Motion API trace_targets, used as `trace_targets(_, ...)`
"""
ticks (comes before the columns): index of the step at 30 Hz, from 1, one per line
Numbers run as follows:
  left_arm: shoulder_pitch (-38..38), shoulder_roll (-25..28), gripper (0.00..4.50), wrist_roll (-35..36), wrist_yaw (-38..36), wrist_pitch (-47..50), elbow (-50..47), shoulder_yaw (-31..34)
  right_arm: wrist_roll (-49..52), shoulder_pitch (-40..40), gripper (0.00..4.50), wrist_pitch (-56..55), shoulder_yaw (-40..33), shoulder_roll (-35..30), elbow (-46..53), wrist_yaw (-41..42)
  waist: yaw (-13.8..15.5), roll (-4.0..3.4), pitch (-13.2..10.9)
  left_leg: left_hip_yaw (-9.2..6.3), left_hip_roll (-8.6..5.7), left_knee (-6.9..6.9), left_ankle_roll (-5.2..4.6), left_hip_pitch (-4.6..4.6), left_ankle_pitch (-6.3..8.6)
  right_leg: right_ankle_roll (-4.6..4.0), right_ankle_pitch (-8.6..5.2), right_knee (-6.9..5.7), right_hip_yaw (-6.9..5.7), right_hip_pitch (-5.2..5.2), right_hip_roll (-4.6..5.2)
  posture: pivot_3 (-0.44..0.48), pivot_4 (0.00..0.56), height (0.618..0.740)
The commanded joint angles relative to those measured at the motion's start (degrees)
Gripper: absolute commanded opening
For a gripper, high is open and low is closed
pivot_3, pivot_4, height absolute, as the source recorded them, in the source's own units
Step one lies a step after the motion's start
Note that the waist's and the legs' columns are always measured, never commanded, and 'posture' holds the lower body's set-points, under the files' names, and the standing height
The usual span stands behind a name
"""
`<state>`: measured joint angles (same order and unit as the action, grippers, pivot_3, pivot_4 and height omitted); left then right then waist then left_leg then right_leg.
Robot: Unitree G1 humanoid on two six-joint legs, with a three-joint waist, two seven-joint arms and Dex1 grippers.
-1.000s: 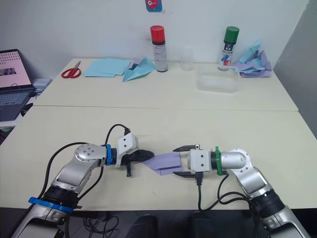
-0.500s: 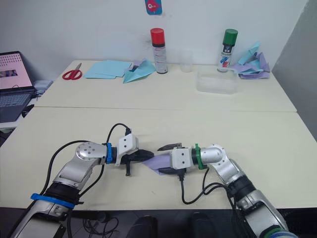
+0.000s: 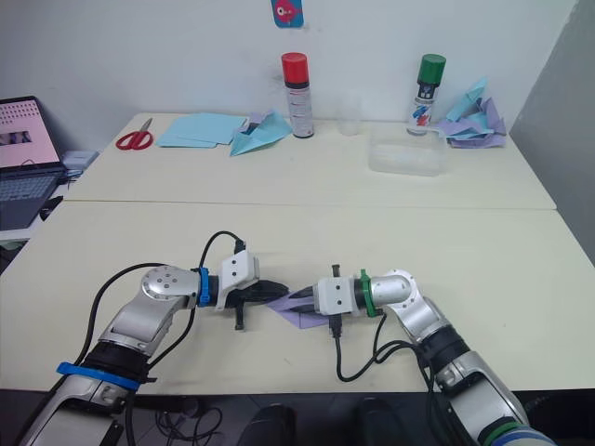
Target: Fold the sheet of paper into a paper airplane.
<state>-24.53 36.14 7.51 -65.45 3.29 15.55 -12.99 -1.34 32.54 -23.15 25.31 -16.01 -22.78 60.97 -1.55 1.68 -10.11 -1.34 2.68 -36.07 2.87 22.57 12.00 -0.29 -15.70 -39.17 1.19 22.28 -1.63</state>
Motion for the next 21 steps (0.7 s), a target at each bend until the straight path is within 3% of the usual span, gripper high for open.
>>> trace_targets(1,0.8,1.0,0.0,-3.3,0.0,0.4,2.7,-1.5,2.3,2.1,0.05,2.8,-2.2,1.2,1.2,-0.6,0.0,0.0,0.0,-0.01,0.0,0.0,0.0,0.0,0.0,0.0,0.0,0.0,-0.01,0.0,0.0,0.0,0.15,0.74)
trace_targets(8,0.7,2.1,0.0,-4.3,-1.4,-0.8,3.9,-2.0,-1.6,4.0,0.05,15.5,-2.7,2.7,-1.2,-6.0,-0.1,-0.02,0.0,-0.01,0.05,0.01,0.0,-0.02,0.0,-0.07,0.0,-0.02,0.0,0.01,0.03,0.0,0.15,0.74)
trace_targets(16,1.1,3.5,0.0,-4.3,-1.5,-0.5,4.0,-0.8,-6.1,5.1,0.05,17.1,-0.7,2.3,-4.3,-7.8,-0.1,-0.03,0.0,0.0,0.02,0.03,0.0,-0.01,0.0,-0.1,-0.01,0.0,-0.01,0.01,0.02,0.0,0.15,0.74)
trace_targets(21,1.3,4.8,0.0,2.0,-1.5,4.9,-1.0,4.7,-7.4,5.4,0.05,16.5,0.1,3.2,-5.4,-8.8,-0.2,-0.04,0.0,0.0,0.03,0.06,0.0,0.01,0.0,-0.1,-0.01,0.01,-0.01,0.05,0.02,0.0,0.15,0.74)
